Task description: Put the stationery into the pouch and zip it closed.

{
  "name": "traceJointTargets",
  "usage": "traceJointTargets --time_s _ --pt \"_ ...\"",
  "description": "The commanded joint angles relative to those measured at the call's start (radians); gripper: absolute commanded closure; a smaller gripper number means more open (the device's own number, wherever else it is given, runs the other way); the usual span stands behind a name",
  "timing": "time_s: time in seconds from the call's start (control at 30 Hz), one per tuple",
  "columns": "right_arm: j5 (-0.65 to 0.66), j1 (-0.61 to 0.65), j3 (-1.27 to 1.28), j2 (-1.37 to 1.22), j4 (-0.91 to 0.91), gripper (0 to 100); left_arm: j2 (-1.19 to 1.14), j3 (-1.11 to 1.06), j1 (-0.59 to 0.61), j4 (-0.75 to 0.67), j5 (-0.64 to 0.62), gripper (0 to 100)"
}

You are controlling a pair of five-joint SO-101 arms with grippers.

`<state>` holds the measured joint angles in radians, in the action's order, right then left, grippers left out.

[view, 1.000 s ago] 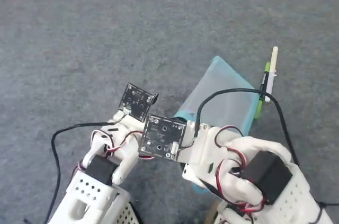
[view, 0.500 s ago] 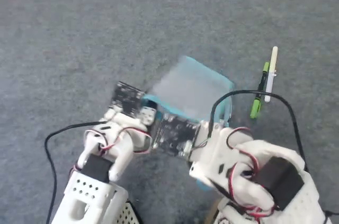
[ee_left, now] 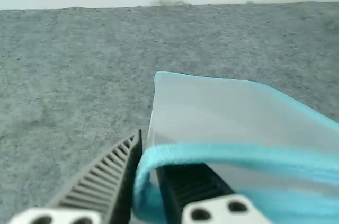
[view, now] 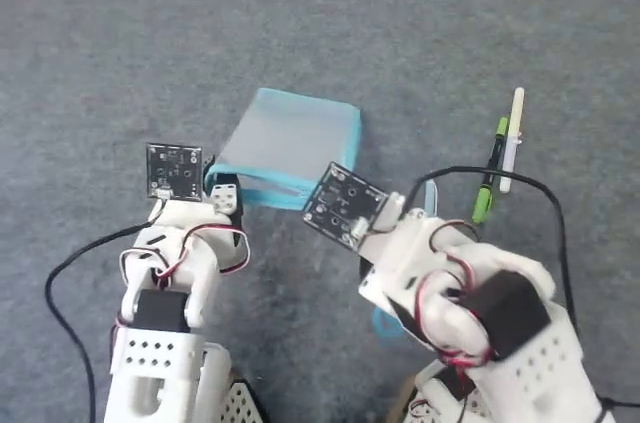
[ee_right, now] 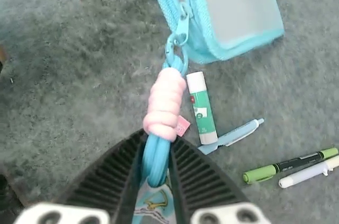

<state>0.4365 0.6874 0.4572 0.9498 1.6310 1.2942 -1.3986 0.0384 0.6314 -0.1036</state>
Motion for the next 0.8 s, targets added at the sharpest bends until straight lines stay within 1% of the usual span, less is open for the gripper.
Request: traceJointTargets --time_s 0.0,0.07,0.23,0.27,0.37,0.47,0.57,0.63,0.77 --pt "-0.014 -0.013 -0.005 -0.051 -0.038 98.7 0.008 0.053 0.012 -0.020 -0.021 99" --pt "-0.014 -0.012 -0.011 -0.053 -0.038 95.7 0.008 0.048 0.012 -0.020 -0.021 99" --pt "-0.012 -0.005 -0.040 -0.053 -0.001 74.0 0.008 0.044 0.014 -0.023 -0.023 99" --pt "-0.012 -0.007 -0.041 -0.053 0.012 71.3 0.008 0.044 0.014 -0.023 -0.023 99" --pt "-0.012 -0.048 -0.041 -0.059 0.045 70.0 0.008 0.044 0.040 -0.021 -0.049 99" --pt "-0.014 -0.203 -0.037 -0.070 0.041 70.0 0.008 0.047 0.107 -0.021 -0.063 99" --pt "-0.009 -0.380 -0.044 -0.133 0.035 70.0 0.008 0.045 0.121 -0.021 -0.063 99" --pt "-0.011 -0.467 -0.044 -0.205 0.008 70.0 0.008 0.044 0.121 -0.021 -0.063 99" --pt "-0.012 -0.634 -0.048 -0.398 -0.137 69.9 0.006 0.042 0.121 -0.021 -0.061 99"
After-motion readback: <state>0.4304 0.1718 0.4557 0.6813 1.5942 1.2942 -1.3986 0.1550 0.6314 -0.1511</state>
